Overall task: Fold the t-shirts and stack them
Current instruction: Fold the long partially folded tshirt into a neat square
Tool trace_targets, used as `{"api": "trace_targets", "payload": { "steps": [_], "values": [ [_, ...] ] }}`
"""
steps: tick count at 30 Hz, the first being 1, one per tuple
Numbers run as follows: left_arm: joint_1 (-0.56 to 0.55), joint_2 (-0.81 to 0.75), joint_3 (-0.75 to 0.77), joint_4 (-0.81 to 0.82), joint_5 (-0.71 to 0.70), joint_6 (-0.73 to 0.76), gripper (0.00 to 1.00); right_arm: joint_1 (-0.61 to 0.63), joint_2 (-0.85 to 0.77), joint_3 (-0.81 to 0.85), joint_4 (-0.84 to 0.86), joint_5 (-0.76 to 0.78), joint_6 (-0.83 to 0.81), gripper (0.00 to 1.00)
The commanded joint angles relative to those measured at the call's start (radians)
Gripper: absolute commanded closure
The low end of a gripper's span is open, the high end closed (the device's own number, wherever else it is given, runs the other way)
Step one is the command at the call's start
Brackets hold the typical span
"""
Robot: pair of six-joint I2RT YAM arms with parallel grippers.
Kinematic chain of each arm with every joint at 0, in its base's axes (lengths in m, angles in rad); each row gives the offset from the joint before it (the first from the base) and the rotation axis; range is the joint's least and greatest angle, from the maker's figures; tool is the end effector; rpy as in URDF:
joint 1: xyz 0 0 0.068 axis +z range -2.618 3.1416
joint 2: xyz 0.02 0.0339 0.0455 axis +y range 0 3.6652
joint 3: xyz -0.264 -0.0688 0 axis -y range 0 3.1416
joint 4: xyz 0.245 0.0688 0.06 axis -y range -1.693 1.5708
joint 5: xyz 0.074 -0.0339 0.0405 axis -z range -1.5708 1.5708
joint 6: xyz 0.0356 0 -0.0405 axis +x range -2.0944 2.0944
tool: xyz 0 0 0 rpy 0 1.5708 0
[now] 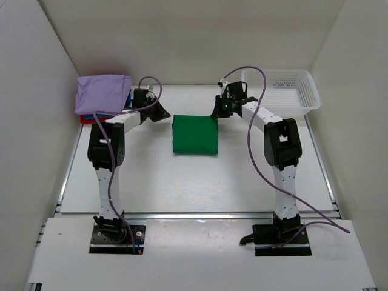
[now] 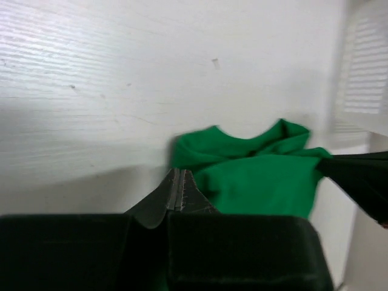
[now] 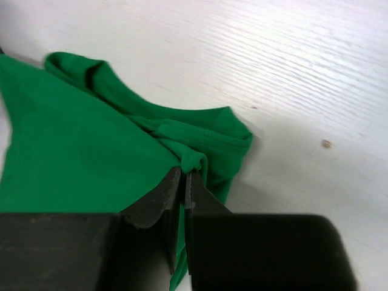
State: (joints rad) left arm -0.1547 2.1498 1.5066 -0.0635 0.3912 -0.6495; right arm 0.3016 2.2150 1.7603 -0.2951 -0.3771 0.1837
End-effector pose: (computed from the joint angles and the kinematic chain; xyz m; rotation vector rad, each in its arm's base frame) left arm 0.4700 -0.0870 0.1661 -0.3680 2.3351 -0.8540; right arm 0.4768 0.1620 0.1979 -0.3326 2.3296 0.6796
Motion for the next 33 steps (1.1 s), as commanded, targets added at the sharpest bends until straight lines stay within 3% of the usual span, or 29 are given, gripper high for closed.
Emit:
{"api": "trace_targets", "payload": {
  "steps": [1, 2, 5, 8, 11, 13, 16, 24, 33],
  "values": [
    [-0.031, 0.036, 0.111, -0.197, -0.126, 0.114, 0.98, 0.011, 0.038, 0.041, -0.053, 0.144, 0.014, 1.0],
    [-0.037, 0.044, 0.127, -0.229, -0.132, 0.137, 0.95, 0.014, 0.049, 0.048, -0.067, 0.171, 0.011, 1.0],
    [-0.039, 0.012, 0.08, -0.204, -0.077, 0.152, 0.58, 0.014, 0.06, 0.047, -0.079, 0.193, 0.019, 1.0],
    [-0.034, -0.034, -0.014, -0.159, -0.008, 0.128, 0.44, 0.019, 0.074, 0.066, -0.084, 0.191, 0.022, 1.0],
    [-0.026, -0.08, -0.11, -0.118, 0.008, 0.091, 0.37, 0.014, 0.077, 0.071, -0.098, 0.193, 0.014, 1.0],
    [-0.039, -0.094, -0.123, -0.124, -0.012, 0.099, 0.25, 0.015, 0.08, 0.076, -0.099, 0.205, 0.007, 1.0],
    [-0.059, -0.11, -0.135, -0.167, -0.051, 0.087, 0.24, 0.017, 0.086, 0.08, -0.099, 0.195, 0.011, 1.0],
    [-0.051, -0.309, -0.374, 0.052, -0.143, -0.048, 0.24, 0.018, 0.109, 0.099, -0.128, 0.204, 0.005, 1.0],
    [-0.109, -0.19, -0.258, -0.027, -0.092, -0.007, 0.21, 0.025, 0.115, 0.111, -0.133, 0.204, -0.004, 1.0]
  ]
}}
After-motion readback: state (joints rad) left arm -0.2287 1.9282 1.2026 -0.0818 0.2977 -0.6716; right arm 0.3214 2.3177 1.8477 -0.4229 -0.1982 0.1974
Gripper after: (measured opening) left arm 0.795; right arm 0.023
